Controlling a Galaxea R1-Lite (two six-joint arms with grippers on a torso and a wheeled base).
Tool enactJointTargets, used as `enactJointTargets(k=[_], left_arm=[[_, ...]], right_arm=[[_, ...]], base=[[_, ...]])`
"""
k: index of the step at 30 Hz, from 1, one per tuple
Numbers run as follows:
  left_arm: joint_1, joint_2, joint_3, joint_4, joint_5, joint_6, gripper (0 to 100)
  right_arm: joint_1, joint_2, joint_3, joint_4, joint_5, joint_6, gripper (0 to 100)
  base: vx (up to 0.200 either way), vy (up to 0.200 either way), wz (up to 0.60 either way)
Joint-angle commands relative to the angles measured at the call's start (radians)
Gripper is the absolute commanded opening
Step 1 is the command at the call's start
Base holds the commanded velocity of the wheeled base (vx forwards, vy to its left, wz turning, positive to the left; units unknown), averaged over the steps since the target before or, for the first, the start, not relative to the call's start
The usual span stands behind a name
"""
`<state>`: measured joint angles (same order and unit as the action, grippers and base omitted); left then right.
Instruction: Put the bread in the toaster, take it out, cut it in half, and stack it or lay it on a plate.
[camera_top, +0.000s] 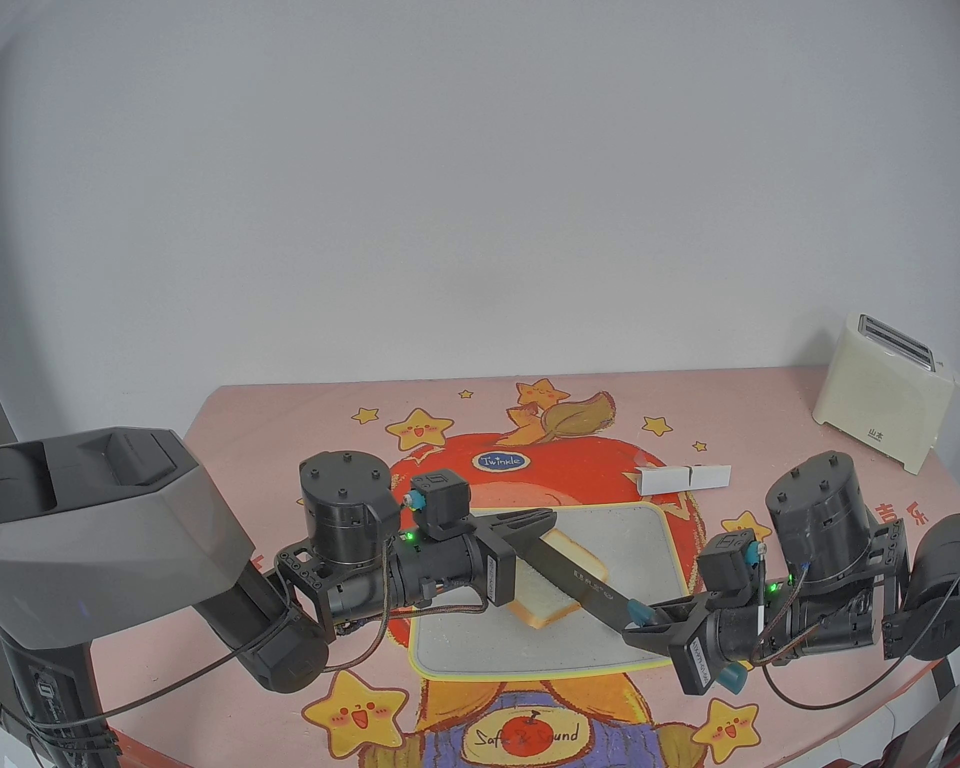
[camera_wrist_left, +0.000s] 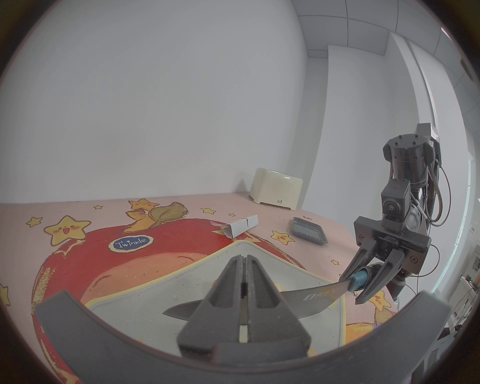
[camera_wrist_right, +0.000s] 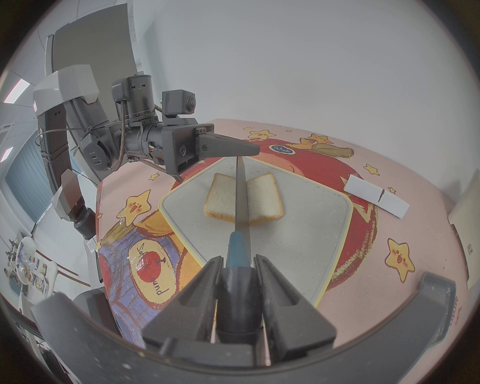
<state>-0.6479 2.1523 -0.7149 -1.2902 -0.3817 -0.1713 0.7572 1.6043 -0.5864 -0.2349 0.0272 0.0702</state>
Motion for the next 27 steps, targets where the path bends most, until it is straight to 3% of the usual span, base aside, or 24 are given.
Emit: enactJointTargets(k=[1,27], left_arm=[[0.001,0.004,0.003,0.000,0.000,-0.001,0],[0.002,-0.025,-0.014,0.006,0.000,-0.001,0]], right_arm=[[0.001,0.008,0.000,-0.006,0.000,0.000,0],[0.001,0.033,0.002,-0.009,-0.003,-0.004,0]], base=[[0.000,0.000,0.00],[0.000,0.000,0.00]])
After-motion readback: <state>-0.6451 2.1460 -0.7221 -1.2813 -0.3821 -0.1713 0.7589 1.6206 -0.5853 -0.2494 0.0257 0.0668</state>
